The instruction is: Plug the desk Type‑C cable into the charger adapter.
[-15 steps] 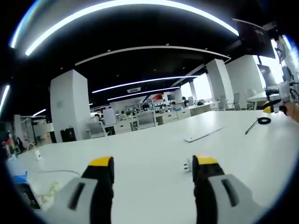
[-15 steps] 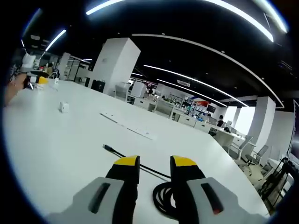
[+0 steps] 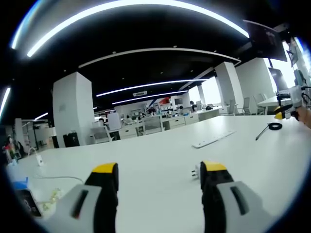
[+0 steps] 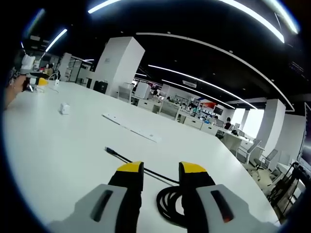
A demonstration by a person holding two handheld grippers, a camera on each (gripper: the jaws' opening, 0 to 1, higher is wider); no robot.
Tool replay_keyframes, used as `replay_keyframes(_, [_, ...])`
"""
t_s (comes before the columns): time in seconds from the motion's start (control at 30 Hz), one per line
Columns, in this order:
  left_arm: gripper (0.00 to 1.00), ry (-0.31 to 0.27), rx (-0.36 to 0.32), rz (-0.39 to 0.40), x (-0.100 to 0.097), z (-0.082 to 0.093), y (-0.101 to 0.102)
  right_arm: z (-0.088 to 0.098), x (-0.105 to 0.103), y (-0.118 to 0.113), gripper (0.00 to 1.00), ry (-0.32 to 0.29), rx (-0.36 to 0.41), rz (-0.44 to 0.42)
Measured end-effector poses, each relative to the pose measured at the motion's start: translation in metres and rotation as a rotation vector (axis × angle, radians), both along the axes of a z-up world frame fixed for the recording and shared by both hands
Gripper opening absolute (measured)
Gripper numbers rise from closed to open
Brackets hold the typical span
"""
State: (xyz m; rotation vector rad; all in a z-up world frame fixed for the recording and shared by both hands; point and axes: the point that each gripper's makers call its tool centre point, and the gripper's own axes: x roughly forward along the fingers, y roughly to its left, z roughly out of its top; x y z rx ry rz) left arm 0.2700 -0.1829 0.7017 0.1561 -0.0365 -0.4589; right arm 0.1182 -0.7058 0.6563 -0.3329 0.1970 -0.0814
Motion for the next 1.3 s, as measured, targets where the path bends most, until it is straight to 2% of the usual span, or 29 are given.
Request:
replay_keyframes(0.7, [0.69, 0.045, 0.005, -0.015, 0.002, -0.008, -0.004, -0.004, 0.001, 0.001, 0.29, 0.021, 0.003, 0.011])
replay_keyframes(1.3, [0.68, 0.058, 0.022, -0.013, 0.003, -0.012, -0.005, -0.005, 0.002, 0.002, 0.29, 0.033, -0.007, 0.014])
